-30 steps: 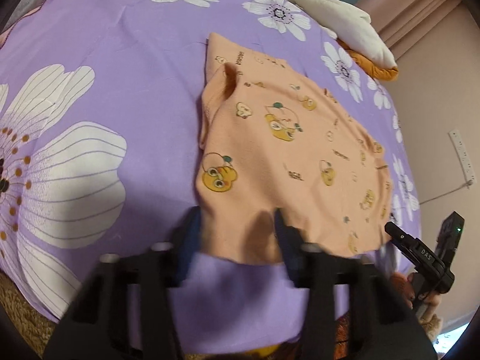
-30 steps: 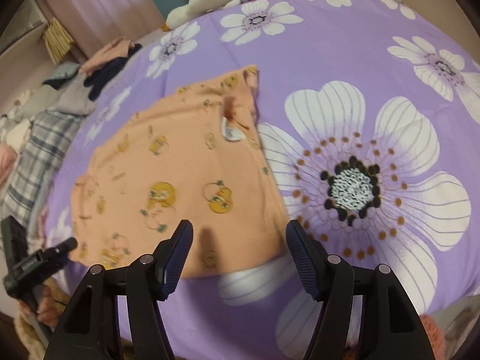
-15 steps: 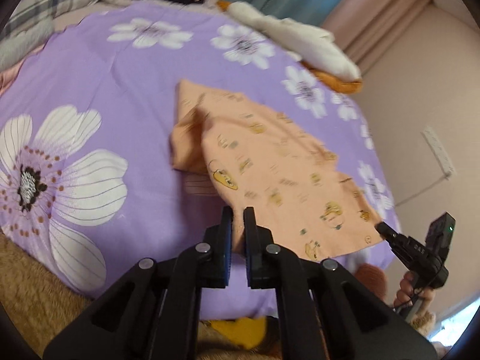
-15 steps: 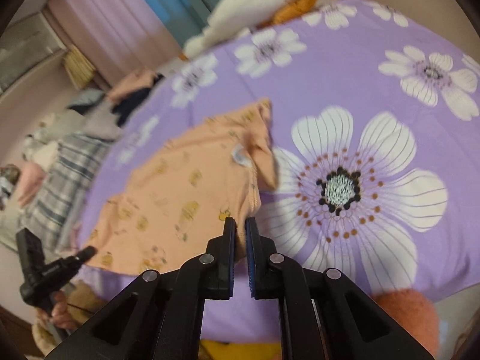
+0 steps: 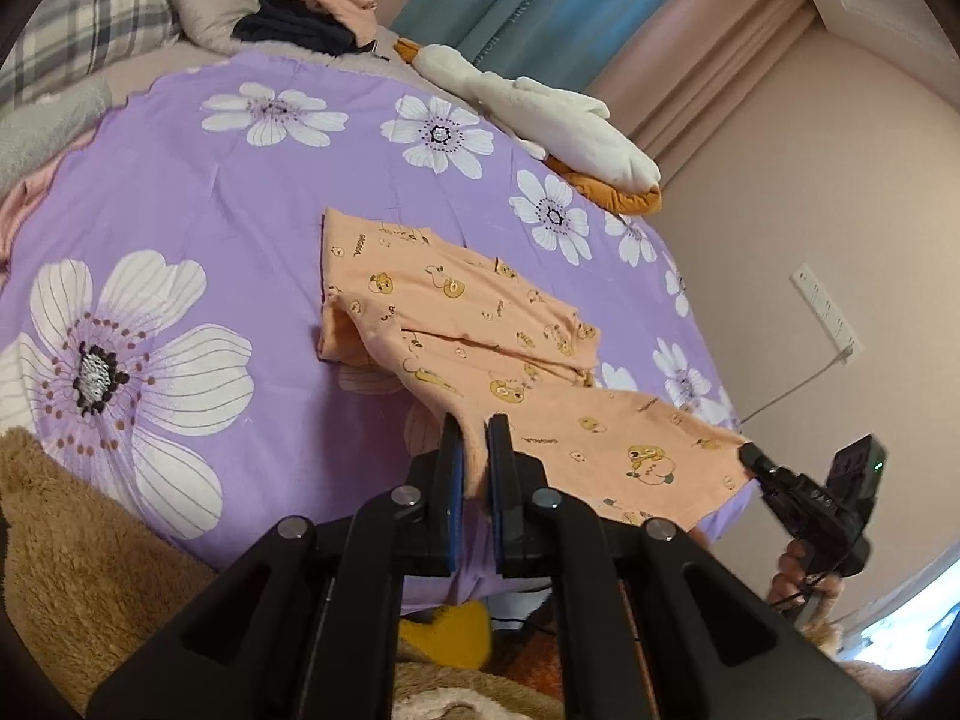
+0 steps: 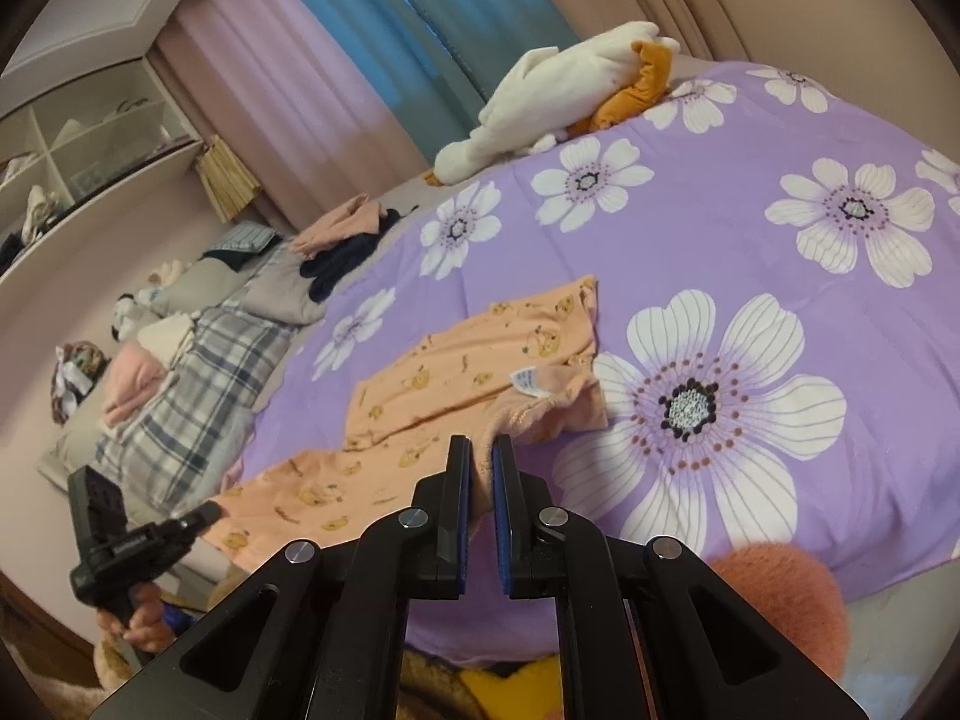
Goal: Fold small clothes
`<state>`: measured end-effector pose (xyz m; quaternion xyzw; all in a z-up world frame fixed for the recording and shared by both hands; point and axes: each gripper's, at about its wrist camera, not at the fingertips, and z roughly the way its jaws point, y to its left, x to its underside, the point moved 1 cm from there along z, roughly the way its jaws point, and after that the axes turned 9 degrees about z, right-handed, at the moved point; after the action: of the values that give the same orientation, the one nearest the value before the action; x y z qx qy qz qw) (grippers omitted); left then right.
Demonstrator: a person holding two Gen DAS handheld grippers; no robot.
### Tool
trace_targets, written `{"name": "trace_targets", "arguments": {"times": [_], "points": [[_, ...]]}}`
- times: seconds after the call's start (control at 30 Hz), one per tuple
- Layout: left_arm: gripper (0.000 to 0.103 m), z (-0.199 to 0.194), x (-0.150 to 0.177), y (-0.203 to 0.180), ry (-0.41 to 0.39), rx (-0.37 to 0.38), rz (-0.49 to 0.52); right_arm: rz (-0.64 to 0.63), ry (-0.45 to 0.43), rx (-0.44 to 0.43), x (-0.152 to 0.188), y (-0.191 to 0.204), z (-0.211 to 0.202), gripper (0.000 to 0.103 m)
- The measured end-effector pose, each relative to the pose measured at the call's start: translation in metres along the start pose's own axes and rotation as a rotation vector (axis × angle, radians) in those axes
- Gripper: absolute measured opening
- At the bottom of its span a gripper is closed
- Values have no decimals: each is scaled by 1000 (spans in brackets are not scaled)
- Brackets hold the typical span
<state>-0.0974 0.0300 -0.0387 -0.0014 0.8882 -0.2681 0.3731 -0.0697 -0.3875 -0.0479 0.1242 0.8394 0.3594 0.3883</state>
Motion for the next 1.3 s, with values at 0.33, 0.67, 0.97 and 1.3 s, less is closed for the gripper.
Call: {"name": "trace_targets", "arguments": {"times": [0.33, 0.67, 0.97, 1.3], "points": [[7, 50, -62, 31, 7, -10, -94, 11, 47, 62, -60, 1, 74, 9], [7, 156, -143, 76, 48, -87, -129, 27, 156, 223, -118, -7, 202, 9], [7, 243, -177, 128, 105, -143, -172, 60, 232, 341, -137, -34, 275, 9], [9, 254, -174, 141, 128, -184, -178, 51, 172, 367, -149, -38, 280, 6]]}}
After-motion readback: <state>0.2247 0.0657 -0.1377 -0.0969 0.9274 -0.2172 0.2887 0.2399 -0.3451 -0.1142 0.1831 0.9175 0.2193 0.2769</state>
